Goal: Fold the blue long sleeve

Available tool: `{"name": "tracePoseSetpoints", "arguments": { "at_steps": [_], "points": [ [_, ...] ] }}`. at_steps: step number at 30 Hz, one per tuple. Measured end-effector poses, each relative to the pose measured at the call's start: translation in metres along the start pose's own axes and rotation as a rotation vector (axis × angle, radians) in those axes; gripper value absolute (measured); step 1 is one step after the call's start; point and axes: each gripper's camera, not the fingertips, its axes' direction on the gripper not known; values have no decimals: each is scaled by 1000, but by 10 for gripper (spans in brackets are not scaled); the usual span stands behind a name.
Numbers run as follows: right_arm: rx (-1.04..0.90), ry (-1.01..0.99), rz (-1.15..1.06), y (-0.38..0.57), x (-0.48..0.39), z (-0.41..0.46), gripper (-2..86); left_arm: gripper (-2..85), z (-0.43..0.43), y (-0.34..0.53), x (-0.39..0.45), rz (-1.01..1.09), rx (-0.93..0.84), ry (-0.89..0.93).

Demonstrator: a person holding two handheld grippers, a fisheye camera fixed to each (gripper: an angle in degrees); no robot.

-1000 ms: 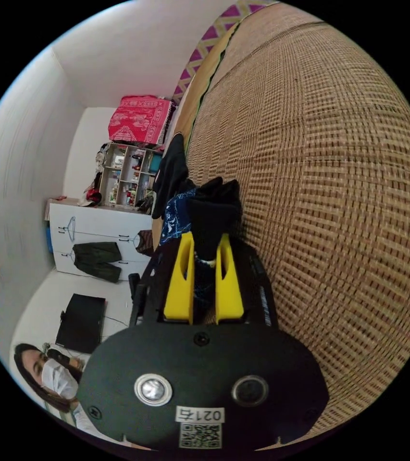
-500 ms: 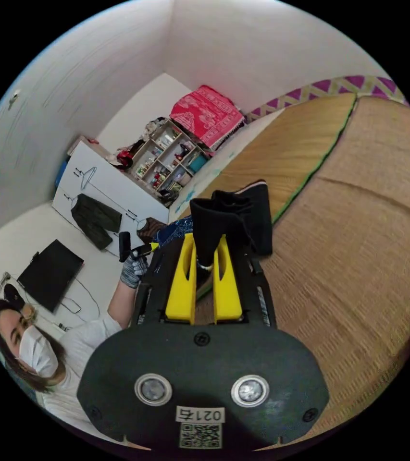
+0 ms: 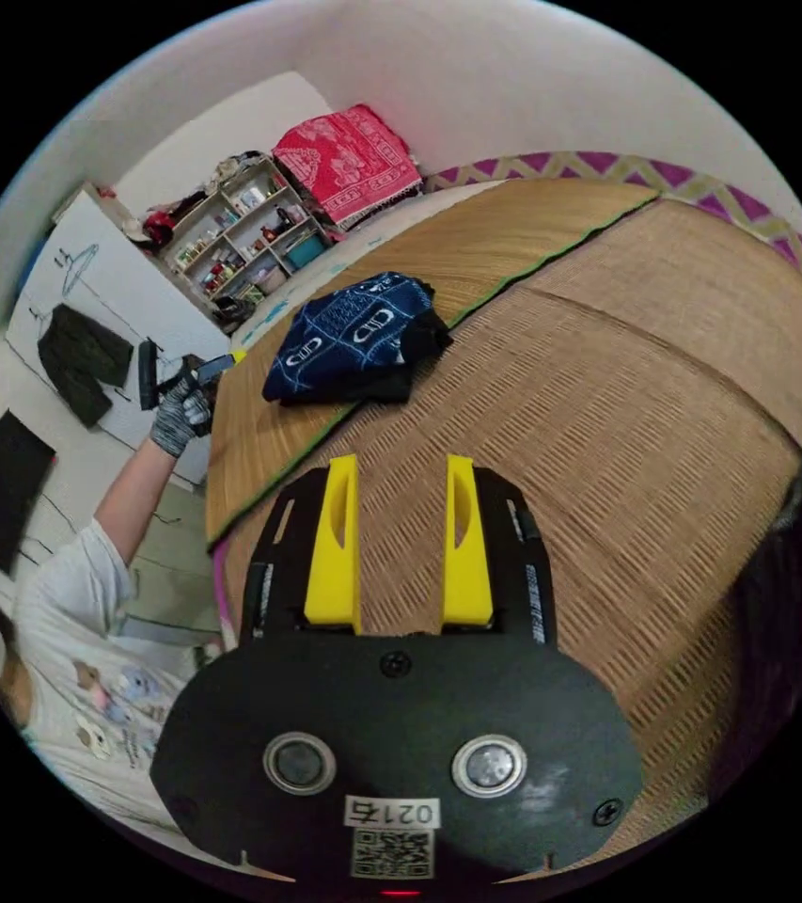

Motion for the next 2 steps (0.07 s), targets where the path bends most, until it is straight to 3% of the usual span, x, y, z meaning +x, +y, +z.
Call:
{"name": "tracePoseSetpoints", "arguments": {
  "at_steps": [2],
  "points": [
    [55, 129, -33, 47, -6, -25, 127, 27, -3, 19, 37, 93, 2, -15]
  ]
}}
